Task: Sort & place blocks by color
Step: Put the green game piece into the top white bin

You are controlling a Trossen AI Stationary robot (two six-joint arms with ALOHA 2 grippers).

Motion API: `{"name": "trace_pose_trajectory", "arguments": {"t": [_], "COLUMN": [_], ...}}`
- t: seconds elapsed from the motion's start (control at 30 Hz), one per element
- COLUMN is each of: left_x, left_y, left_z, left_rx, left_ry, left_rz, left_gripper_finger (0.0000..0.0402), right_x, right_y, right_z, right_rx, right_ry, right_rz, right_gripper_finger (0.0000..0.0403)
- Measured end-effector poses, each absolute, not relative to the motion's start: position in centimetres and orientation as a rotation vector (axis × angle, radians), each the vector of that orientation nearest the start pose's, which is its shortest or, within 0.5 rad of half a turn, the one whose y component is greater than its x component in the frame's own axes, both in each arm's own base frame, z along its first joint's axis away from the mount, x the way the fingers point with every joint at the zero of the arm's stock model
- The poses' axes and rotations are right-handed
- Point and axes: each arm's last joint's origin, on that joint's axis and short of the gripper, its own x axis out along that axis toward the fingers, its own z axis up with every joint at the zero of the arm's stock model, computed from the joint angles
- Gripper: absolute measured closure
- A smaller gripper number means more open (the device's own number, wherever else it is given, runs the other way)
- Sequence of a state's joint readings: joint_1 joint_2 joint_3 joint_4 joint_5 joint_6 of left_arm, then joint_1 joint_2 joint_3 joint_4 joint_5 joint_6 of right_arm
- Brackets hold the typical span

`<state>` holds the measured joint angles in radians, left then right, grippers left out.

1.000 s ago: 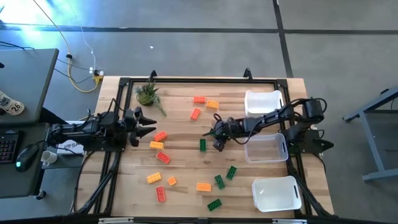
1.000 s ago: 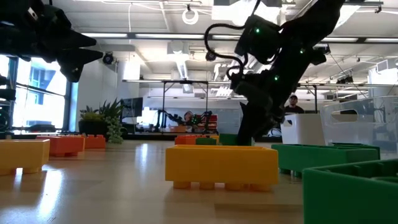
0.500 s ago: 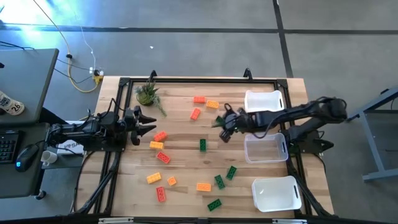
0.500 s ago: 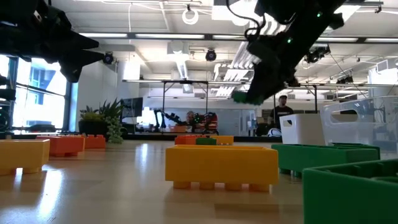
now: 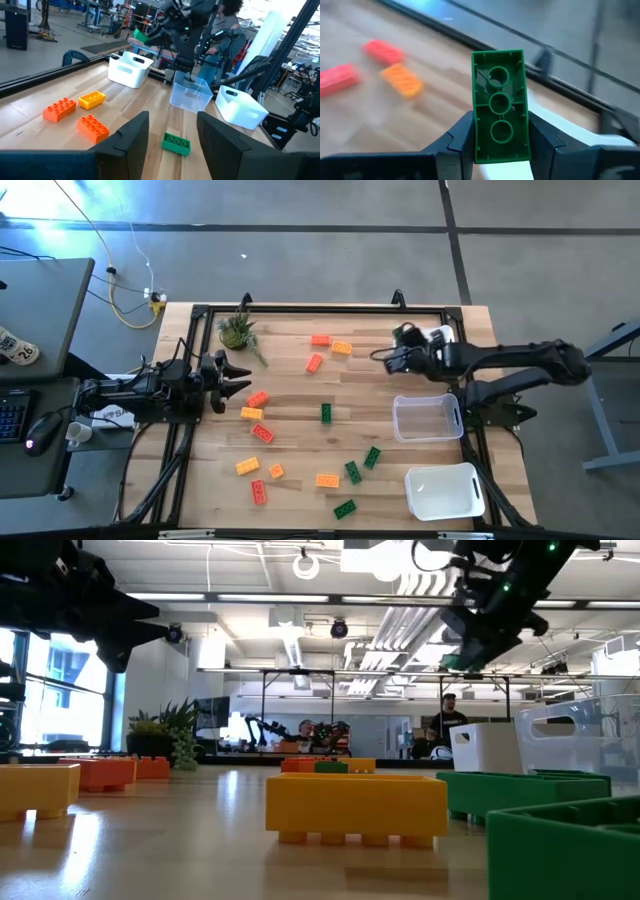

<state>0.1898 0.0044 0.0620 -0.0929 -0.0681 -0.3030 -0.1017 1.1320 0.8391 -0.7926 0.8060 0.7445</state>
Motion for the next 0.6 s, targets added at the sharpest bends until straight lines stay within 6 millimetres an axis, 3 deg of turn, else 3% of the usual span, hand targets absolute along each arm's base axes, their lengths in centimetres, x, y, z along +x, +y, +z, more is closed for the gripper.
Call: {"name": "trace_pose_trajectory", "arguments": {"t": [0.2,0.6], "left_x": [9.2,9.2], "left_y": [2.0,2.0], "left_z": [17.5,17.5], "left_rx": [-0.303,-0.303], "left_ry": [-0.004,-0.005], "left_rz": [0.261,0.266], "left_gripper_finger": [0.0245,0.0245], "right_x": [18.2,17.7], "right_y": [-6.1,-9.9], "right_z": [24.1,22.0], "right_rx": [0.302,0.541], "right_ry": [0.820,1.024], "right_rz": [-1.271,-1.289], "right_gripper_finger": [0.0289,0.0288]}}
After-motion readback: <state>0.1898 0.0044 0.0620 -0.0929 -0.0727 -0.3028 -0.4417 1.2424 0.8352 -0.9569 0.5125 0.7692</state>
